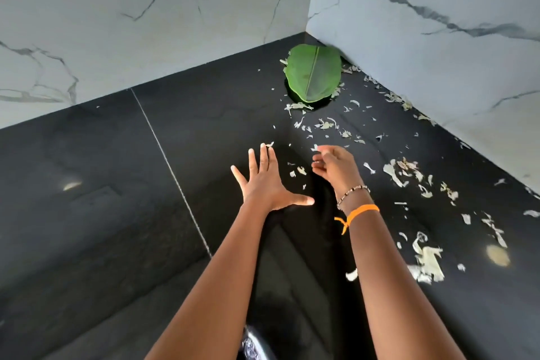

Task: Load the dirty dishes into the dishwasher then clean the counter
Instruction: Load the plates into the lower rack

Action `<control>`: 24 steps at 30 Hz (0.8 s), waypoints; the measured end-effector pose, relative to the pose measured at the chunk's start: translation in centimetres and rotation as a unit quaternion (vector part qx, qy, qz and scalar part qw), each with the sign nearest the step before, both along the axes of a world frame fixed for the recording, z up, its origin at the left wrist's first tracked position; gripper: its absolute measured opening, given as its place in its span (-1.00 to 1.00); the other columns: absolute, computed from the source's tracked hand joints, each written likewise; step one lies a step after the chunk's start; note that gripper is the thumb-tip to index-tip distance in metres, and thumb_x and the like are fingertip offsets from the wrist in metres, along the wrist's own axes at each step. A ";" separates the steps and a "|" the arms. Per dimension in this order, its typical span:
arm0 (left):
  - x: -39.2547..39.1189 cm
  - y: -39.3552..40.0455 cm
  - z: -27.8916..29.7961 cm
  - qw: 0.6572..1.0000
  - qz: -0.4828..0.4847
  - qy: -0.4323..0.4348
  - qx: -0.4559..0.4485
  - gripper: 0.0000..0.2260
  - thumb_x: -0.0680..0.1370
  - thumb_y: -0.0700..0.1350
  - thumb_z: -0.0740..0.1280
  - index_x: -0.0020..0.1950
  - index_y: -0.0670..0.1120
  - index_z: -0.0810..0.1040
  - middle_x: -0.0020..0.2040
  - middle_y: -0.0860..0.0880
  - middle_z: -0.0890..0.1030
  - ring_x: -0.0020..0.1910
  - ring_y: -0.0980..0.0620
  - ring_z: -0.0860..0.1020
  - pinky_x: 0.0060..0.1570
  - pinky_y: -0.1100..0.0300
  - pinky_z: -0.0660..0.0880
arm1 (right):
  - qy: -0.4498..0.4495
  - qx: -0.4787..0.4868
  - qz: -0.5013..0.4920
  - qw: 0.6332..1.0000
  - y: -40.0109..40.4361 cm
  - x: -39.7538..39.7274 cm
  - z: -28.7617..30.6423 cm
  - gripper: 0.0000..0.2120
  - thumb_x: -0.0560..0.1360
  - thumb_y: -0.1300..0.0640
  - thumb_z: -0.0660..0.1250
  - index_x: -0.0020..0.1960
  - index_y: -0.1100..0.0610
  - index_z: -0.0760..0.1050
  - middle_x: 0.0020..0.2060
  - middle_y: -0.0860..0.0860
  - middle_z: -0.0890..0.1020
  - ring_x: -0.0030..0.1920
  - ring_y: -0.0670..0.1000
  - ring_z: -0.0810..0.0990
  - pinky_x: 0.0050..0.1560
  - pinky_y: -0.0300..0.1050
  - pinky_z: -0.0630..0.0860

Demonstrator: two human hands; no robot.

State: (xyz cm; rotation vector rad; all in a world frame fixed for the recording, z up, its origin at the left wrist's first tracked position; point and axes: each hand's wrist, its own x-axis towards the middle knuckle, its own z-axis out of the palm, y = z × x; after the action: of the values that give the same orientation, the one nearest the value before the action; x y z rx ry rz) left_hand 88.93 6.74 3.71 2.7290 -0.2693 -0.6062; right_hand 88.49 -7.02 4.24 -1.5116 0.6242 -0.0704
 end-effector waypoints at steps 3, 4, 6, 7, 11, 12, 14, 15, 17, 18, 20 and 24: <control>1.4 -0.7 -0.7 1.000 -0.010 -0.018 0.018 0.32 0.10 0.52 0.32 0.48 -0.08 -0.40 0.50 0.03 -0.38 0.45 -0.03 -0.42 0.34 -0.26 -0.38 | -0.031 0.012 -0.011 0.999 -1.7 4.4 0.2 -0.71 0.55 0.31 0.13 0.27 0.26 0.34 -0.20 -0.01 0.49 -0.17 -0.04 0.50 0.13 -0.10 0.50; 1.9 -0.7 -1.0 0.999 -0.017 -0.025 0.023 0.33 0.08 0.53 0.31 0.48 -0.09 -0.41 0.50 0.02 -0.39 0.44 -0.04 -0.44 0.35 -0.25 -0.38 | -0.028 0.014 -0.008 0.999 -2.4 6.2 0.0 -0.64 0.53 0.30 0.17 0.32 0.24 0.28 -0.14 -0.02 0.50 -0.07 -0.02 0.51 0.23 -0.07 0.45; 2.5 -0.7 -1.0 0.999 -0.036 -0.027 0.027 0.34 0.07 0.54 0.31 0.46 -0.09 -0.43 0.49 0.02 -0.42 0.43 -0.04 -0.46 0.34 -0.24 -0.40 | -0.017 0.014 -0.015 1.000 -3.4 9.1 0.1 -0.55 0.52 0.27 0.22 0.37 0.26 0.20 -0.03 0.03 0.49 0.05 0.02 0.48 0.23 -0.07 0.41; 3.4 -0.8 -1.3 0.998 -0.045 -0.029 0.034 0.34 0.07 0.53 0.32 0.46 -0.09 -0.45 0.48 0.03 -0.43 0.42 -0.03 -0.48 0.33 -0.24 -0.41 | -0.017 0.017 -0.020 1.000 -4.1 11.5 -0.4 -0.60 0.51 0.26 0.22 0.33 0.27 0.26 -0.05 0.07 0.48 0.06 0.05 0.49 0.14 -0.07 0.43; 4.4 -0.9 -0.9 0.996 -0.082 -0.031 0.035 0.34 0.09 0.51 0.35 0.44 -0.08 -0.48 0.46 0.05 -0.46 0.40 -0.01 -0.51 0.30 -0.19 -0.45 | 0.034 0.057 -0.074 0.995 -5.4 17.1 -0.8 -0.79 0.55 0.27 0.16 -0.26 0.14 0.31 -0.20 0.16 0.52 -0.01 0.19 0.61 -0.14 -0.12 0.57; 4.9 -1.0 -1.3 0.995 -0.083 -0.035 0.036 0.34 0.09 0.50 0.35 0.44 -0.08 -0.48 0.46 0.06 -0.47 0.40 -0.01 -0.51 0.30 -0.19 -0.46 | 0.060 0.052 -0.091 0.993 -5.8 18.4 -1.4 -0.79 0.54 0.22 0.18 -0.27 0.16 0.32 -0.20 0.18 0.58 -0.13 0.17 0.64 -0.10 -0.05 0.61; 5.3 -1.1 -1.4 0.995 -0.084 -0.037 0.037 0.35 0.09 0.50 0.35 0.44 -0.07 -0.48 0.45 0.07 -0.48 0.39 0.00 -0.52 0.31 -0.19 -0.45 | 0.113 -0.009 -0.095 0.989 -6.1 19.8 -2.3 -0.84 0.48 0.12 0.26 -0.21 0.19 0.41 -0.27 0.14 0.67 -0.29 0.09 0.67 -0.11 0.03 0.62; 5.6 -1.1 -1.4 0.995 -0.085 -0.041 0.039 0.35 0.08 0.51 0.35 0.44 -0.07 -0.48 0.45 0.07 -0.48 0.39 0.00 -0.52 0.32 -0.19 -0.44 | 0.125 -0.046 -0.095 0.987 -6.1 20.4 -2.4 -0.85 0.44 0.11 0.28 -0.17 0.22 0.45 -0.32 0.12 0.67 -0.31 0.08 0.67 -0.14 0.03 0.62; 5.8 -1.2 -1.4 0.994 -0.089 -0.044 0.040 0.35 0.07 0.51 0.35 0.44 -0.06 -0.49 0.45 0.08 -0.48 0.39 0.00 -0.52 0.33 -0.19 -0.44 | 0.111 -0.043 -0.108 0.987 -5.4 20.1 -1.4 -0.86 0.46 0.16 0.24 -0.12 0.25 0.43 -0.35 0.11 0.64 -0.30 0.10 0.66 -0.16 0.01 0.62; 5.9 -1.2 -1.3 0.994 -0.091 -0.042 0.037 0.35 0.07 0.51 0.36 0.44 -0.06 -0.49 0.45 0.09 -0.48 0.39 0.00 -0.52 0.32 -0.18 -0.45 | 0.079 0.008 -0.116 0.990 -5.0 19.6 -0.8 -0.90 0.50 0.19 0.19 -0.08 0.24 0.40 -0.27 0.12 0.62 -0.27 0.13 0.65 -0.17 -0.01 0.62; 6.1 -1.2 -1.2 0.994 -0.094 -0.038 0.040 0.35 0.08 0.50 0.37 0.44 -0.06 -0.49 0.44 0.09 -0.49 0.38 0.01 -0.53 0.32 -0.17 -0.46 | 0.002 0.126 -0.160 0.979 -4.8 18.5 -0.1 -0.91 0.54 0.26 0.13 0.03 0.22 0.35 -0.02 0.17 0.53 -0.12 0.22 0.62 -0.24 -0.03 0.63; 6.3 -1.2 -0.9 0.994 -0.101 -0.021 0.044 0.34 0.10 0.47 0.40 0.44 -0.06 -0.48 0.40 0.11 -0.51 0.36 0.01 -0.54 0.33 -0.17 -0.46 | -0.081 0.158 -0.154 0.972 -5.5 13.9 1.5 -0.87 0.52 0.34 0.09 0.05 0.24 0.32 0.15 0.21 0.44 0.04 0.26 0.56 -0.39 -0.11 0.60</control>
State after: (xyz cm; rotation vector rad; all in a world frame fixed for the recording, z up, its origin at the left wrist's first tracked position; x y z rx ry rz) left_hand 95.27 5.55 2.85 2.8232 -0.5457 -0.6287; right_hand 102.40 -12.53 5.76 -1.0819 0.6985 -0.3150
